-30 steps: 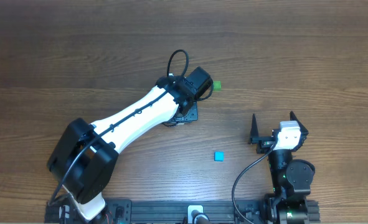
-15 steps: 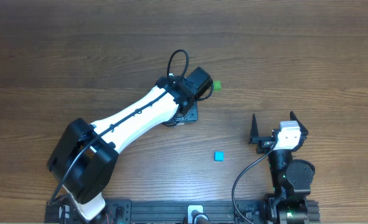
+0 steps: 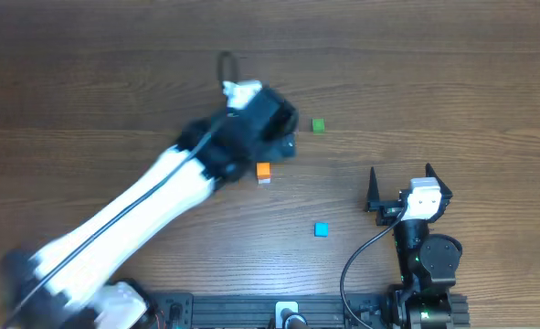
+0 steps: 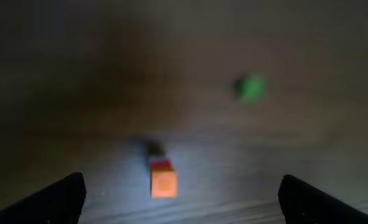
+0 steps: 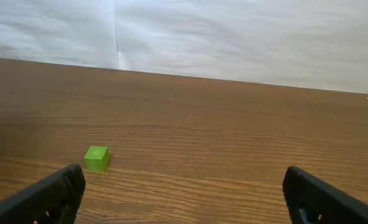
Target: Stack Cubes
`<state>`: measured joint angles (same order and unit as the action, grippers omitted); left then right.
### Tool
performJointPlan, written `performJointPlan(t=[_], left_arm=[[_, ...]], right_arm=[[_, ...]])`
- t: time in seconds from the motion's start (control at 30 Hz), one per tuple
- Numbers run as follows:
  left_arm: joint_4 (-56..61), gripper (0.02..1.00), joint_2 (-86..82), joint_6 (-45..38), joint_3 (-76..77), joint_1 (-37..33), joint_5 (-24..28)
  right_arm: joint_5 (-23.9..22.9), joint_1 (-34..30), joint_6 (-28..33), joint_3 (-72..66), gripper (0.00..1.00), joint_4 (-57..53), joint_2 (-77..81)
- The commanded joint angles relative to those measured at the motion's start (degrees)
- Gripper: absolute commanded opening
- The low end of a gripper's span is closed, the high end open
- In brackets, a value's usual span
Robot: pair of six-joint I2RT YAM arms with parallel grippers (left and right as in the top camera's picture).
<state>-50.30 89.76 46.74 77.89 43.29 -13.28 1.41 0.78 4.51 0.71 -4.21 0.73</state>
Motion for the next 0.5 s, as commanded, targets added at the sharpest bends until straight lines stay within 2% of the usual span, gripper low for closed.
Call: performJointPlan(t=[0.03, 0.17, 0.33, 0.5], left_arm=[[1.84, 0.993, -17.16, -1.22, 0.17, -4.98, -7.76], [6.38, 0.998, -25.57, -7.06, -2.84, -13.42, -3.80], [12.72, 0.998, -36.02, -15.39, -10.78, -27.45, 2.84], [17.75, 0.998, -45.09, -20.57, -21.55, -35.60, 6.36]], right_arm=[[0.26, -0.37, -0.15, -0.42, 0.993, 0.11, -0.42], [0.26, -0.37, -0.15, -0.42, 0.991, 0.11, -0.42], [0.26, -0.37, -0.15, -0.42, 0.993, 0.11, -0.42], [0.26, -0.37, -0.15, -0.42, 0.993, 0.11, -0.42]])
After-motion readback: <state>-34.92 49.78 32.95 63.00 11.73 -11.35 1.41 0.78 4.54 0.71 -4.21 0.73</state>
